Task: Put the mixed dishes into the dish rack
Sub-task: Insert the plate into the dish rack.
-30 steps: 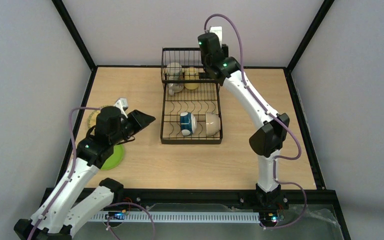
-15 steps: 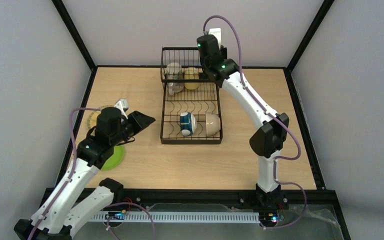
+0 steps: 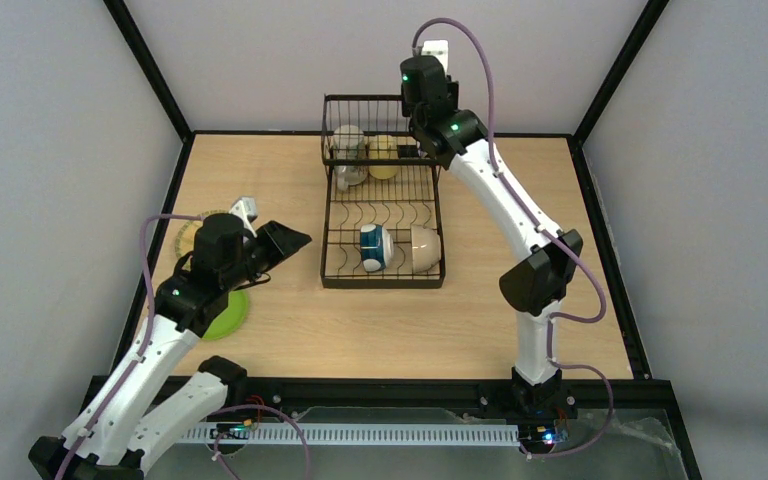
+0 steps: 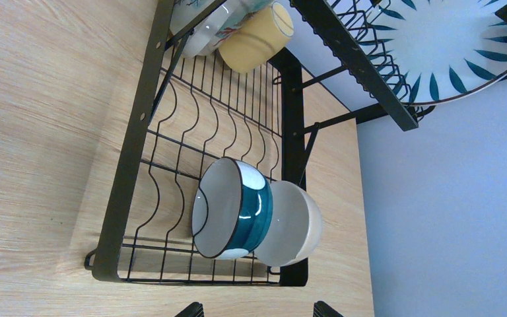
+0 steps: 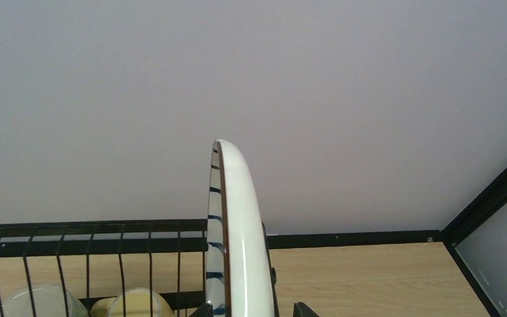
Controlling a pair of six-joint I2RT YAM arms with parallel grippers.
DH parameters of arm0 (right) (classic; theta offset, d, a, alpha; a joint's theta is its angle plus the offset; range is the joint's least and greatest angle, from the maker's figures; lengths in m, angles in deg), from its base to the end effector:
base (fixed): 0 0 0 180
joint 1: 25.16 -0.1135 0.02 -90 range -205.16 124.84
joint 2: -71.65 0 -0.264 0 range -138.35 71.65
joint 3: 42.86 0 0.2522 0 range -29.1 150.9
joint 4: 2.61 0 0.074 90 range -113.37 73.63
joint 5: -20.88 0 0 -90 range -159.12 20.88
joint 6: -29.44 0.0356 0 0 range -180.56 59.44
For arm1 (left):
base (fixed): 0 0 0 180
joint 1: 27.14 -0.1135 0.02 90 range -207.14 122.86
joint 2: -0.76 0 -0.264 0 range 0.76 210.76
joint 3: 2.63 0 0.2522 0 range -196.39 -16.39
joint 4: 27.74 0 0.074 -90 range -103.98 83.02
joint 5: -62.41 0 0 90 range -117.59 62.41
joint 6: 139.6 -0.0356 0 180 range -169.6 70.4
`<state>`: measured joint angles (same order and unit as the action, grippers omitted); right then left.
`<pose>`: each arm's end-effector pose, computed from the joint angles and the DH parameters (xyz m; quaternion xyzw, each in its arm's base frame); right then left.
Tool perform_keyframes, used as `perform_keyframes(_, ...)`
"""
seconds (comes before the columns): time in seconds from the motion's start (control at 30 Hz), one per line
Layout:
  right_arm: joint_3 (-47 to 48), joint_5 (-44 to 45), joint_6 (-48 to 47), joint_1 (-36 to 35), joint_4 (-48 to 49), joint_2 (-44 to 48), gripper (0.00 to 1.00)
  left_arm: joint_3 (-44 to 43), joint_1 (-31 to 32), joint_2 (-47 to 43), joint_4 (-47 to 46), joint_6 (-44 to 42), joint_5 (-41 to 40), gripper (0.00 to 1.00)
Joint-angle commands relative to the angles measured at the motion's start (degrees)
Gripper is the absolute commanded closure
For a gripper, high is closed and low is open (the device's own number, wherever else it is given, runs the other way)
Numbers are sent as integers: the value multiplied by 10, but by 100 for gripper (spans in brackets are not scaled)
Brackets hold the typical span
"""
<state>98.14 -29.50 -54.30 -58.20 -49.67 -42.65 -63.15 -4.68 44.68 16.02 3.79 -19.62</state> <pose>0.3888 0.2258 0.4321 0.0094 0.7962 -0.0814 0.5995 0.1541 -0.0690 0.3188 -0.1921 0.8301 -0.3664 0.3738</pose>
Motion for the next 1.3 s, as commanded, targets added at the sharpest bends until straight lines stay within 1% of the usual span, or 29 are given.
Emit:
perform_keyframes(0.0,31,-18,-1,-3,-5,16,33,5,-4,1,-7,0,7,7)
perform_keyframes(0.13,45,-36,-2,-4,-2,26,31,5,-3,-1,-4,7,-1,7)
perform_keyframes(0.23,47,-46,-14,-8,10,43,31,4,-3,-5,4,16,-22,7)
perform_keyframes(0.33,46,-67,-20,-9,19,65,30,-1,-3,-9,26,30,-58,6)
perform_keyframes(0.53,39,-95,-18,-14,11,111,30,-24,-3,5,115,73,-150,6)
perform_keyframes(0.6,16,-102,-15,-17,11,134,30,-22,-3,10,135,95,-168,6)
perform_keyframes(0.67,-26,-110,-12,-18,24,166,30,-13,-4,11,146,119,-180,5)
perform_keyframes(0.77,-121,-129,-8,-19,57,231,30,14,-18,0,147,163,-178,3)
perform_keyframes(0.9,-213,-153,-1,-19,82,297,30,78,-59,-38,135,235,-166,1)
perform_keyframes(1.03,-280,-175,7,-19,89,347,29,133,-131,-91,120,272,-149,1)
perform_keyframes(1.13,-322,-186,9,-19,95,379,29,155,-184,-112,117,272,-143,1)
perform_keyframes(1.27,-354,-197,5,-19,96,409,30,167,-264,-105,94,238,-110,1)
